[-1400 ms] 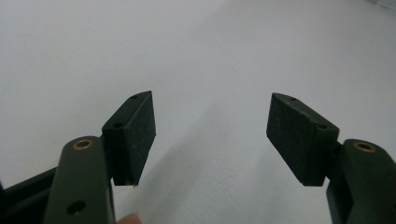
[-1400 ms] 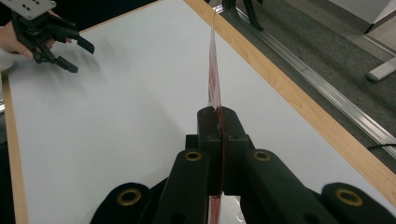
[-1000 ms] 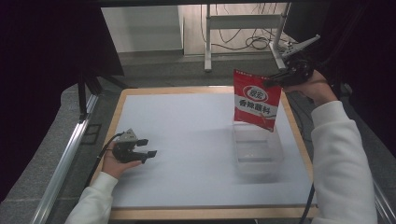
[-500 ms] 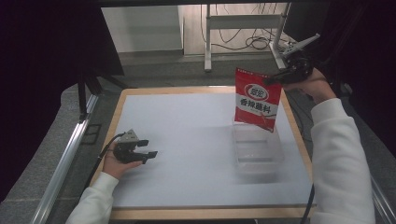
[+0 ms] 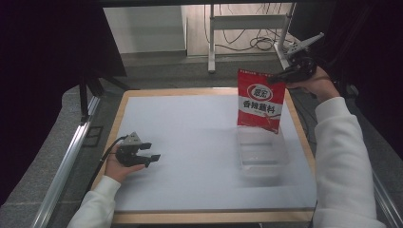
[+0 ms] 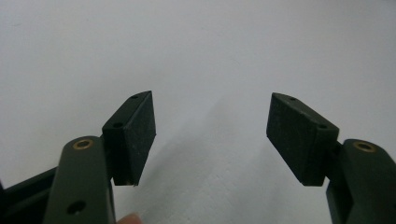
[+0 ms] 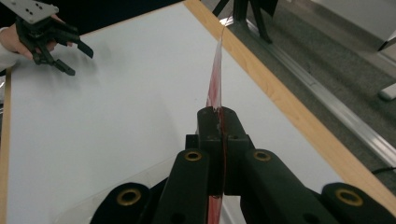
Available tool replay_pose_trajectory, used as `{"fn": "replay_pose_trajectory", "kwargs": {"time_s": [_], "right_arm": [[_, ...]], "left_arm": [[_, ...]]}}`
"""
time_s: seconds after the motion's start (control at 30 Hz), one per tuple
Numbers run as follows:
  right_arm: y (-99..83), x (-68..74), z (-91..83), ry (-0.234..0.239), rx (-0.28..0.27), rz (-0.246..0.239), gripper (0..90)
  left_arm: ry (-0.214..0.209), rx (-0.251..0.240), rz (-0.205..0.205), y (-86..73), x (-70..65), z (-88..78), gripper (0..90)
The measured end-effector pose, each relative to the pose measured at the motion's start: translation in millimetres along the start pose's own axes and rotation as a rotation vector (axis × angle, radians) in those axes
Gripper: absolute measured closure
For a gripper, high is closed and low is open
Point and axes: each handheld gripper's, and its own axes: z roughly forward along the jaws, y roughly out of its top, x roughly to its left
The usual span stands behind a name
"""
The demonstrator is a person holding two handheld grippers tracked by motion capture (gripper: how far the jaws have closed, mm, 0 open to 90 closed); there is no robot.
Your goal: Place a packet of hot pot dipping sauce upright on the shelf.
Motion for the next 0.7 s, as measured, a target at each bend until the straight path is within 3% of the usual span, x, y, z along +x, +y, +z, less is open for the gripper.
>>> {"fn": "replay_pose_trajectory", "kwargs": {"time_s": [0.2, 0.43, 0.7], "right_arm": [[1.7, -3.6, -1.3, 0.020, -0.020, -0.016, 88.9], [-6.0, -6.2, 9.5, 0.024, -0.001, -0.044, 88.9], [-18.5, -8.8, 10.7, 0.031, -0.023, -0.014, 88.8]], "left_arm": [[0.001, 0.002, 0.001, 0.0, -0.9, -0.3, 32.4], [0.001, 0.000, -0.003, 0.0, -2.1, -0.3, 32.4], [-0.003, -0.007, -0.001, 0.2, -2.1, -1.4, 32.4]]}}
